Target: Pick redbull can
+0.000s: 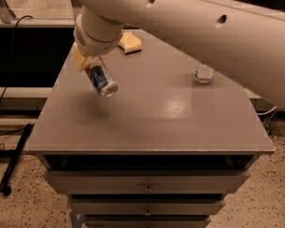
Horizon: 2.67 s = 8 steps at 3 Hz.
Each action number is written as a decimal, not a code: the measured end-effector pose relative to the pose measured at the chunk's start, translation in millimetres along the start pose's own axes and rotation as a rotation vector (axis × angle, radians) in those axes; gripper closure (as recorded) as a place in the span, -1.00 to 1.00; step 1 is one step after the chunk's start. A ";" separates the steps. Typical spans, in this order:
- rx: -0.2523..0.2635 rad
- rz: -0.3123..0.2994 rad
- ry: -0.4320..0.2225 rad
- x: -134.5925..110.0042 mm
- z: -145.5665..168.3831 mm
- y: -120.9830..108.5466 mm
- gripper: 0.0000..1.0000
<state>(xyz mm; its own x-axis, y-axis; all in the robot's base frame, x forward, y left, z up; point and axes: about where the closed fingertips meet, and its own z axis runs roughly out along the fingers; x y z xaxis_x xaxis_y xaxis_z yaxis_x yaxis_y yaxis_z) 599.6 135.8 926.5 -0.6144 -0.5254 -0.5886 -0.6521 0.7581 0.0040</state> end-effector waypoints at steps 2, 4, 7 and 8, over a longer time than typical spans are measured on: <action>-0.250 -0.014 -0.262 -13.7 -44.9 -10.2 1.00; -0.333 -0.101 -0.382 1.1 -67.8 -25.5 1.00; -0.360 -0.110 -0.674 6.1 -75.5 -29.3 1.00; -0.364 -0.091 -0.813 25.3 -77.6 -45.6 1.00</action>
Offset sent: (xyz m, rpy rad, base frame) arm -0.0186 -0.0557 0.0610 0.2426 -0.4248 0.6905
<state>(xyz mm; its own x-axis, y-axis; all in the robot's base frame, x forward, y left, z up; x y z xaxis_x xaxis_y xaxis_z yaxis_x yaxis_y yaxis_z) 579.4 57.9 974.2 -0.1391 -0.0370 -0.9896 -0.8686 0.4846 0.1040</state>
